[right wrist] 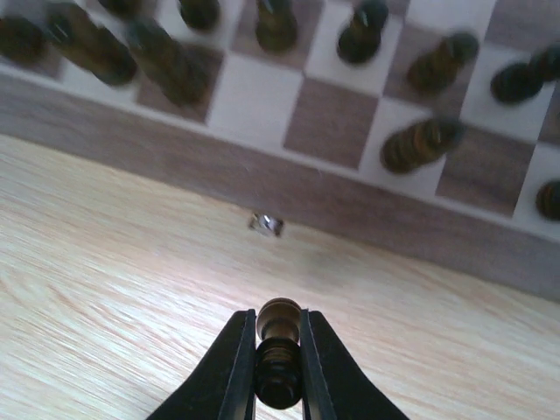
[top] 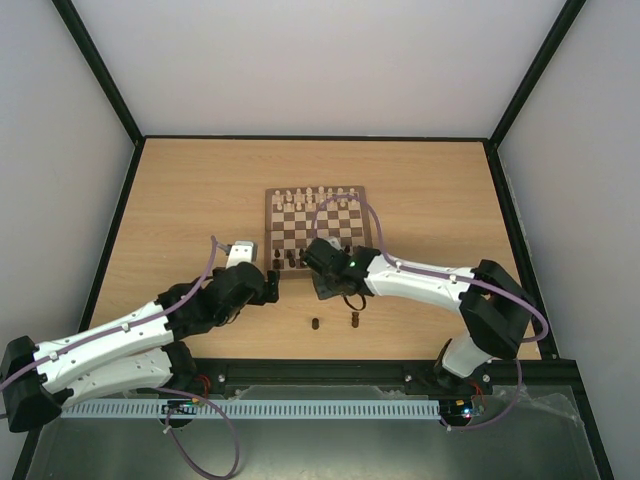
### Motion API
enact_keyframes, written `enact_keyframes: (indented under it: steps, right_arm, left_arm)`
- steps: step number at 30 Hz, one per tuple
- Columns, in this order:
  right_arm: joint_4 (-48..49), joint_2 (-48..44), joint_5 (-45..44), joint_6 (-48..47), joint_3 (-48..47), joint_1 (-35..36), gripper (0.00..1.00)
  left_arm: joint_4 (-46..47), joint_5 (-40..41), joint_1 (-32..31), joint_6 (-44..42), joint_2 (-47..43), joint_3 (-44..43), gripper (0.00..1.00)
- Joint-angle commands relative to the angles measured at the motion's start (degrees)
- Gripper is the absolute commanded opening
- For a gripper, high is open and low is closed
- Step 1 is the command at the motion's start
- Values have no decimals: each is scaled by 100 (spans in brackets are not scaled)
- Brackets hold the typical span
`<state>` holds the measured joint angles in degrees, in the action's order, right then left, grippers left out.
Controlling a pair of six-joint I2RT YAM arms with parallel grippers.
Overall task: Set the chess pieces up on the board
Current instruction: Pick up the chess piece at the center of the board, then place the chess piece on the chessboard.
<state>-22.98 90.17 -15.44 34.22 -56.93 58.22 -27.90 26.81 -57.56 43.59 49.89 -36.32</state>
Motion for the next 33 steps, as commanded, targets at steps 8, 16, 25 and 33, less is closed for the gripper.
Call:
enact_keyframes:
  steps: [8, 16, 25, 33]
  right_arm:
    - [-704, 773, -217, -419, -1287, -312, 12]
    - [-705, 1108, -160, -558, -1552, -619, 11]
    - [-665, 1272, -40, -653, -1626, -793, 12]
    - [-605, 1339, -14, -695, -1653, -838, 12]
  left_arm:
    - [109, -80, 112, -188, -120, -47, 99]
    - [134, -132, 124, -221, -172, -39, 99]
    - [153, -150, 138, -262, -155, -35, 99]
    - [188, -187, 191, -297, -110, -59, 99]
